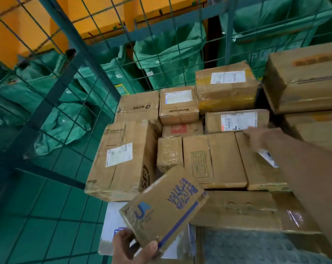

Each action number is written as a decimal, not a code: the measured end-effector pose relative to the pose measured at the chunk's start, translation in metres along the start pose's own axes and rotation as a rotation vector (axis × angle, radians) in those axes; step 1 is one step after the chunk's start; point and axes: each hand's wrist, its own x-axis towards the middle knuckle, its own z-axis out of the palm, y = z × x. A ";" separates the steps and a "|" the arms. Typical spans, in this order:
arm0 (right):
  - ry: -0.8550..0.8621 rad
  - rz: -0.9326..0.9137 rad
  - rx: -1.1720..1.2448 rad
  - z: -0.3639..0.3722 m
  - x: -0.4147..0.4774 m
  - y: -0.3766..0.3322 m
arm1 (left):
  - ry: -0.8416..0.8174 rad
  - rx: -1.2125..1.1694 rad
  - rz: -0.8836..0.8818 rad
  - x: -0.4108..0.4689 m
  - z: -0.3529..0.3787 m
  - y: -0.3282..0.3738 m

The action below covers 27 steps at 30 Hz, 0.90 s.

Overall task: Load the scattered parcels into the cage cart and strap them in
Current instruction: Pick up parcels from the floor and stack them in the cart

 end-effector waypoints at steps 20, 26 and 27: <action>-0.350 0.362 1.847 0.056 -0.295 0.093 | -0.959 0.395 0.181 -0.073 0.162 0.053; -0.339 0.307 2.111 0.067 -0.316 0.210 | -1.034 0.487 0.169 -0.122 0.272 0.027; -0.304 0.283 2.151 0.069 -0.314 0.226 | -1.001 0.469 0.153 -0.130 0.290 0.019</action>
